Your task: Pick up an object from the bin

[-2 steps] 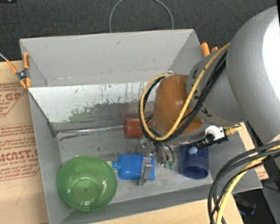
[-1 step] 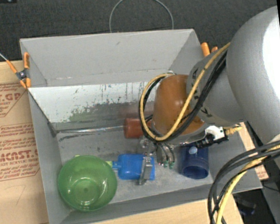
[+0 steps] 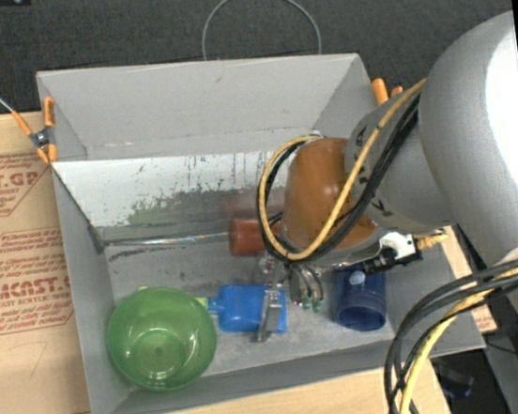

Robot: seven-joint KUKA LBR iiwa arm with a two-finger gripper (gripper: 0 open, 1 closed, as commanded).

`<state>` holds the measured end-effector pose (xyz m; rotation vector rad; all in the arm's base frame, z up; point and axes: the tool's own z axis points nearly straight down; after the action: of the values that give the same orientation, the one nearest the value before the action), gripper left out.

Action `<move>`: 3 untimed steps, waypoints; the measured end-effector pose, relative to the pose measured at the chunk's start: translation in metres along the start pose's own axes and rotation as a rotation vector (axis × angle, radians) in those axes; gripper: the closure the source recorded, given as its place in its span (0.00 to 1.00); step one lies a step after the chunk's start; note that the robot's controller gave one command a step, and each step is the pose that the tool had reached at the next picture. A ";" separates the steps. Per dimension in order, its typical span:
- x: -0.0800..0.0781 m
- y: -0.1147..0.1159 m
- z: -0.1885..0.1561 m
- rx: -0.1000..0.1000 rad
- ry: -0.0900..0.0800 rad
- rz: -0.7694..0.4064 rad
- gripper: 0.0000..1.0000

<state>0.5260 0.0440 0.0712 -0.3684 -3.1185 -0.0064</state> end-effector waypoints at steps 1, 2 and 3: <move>0.000 0.000 0.000 0.000 0.000 0.000 1.00; 0.000 0.000 0.000 0.000 0.000 0.000 1.00; 0.000 0.000 0.000 0.000 0.000 0.000 1.00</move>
Offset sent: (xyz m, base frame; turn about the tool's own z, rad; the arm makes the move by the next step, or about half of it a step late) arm 0.0000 0.0000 0.0000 0.0000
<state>0.5260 0.0439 0.0711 -0.3687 -3.1185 -0.0066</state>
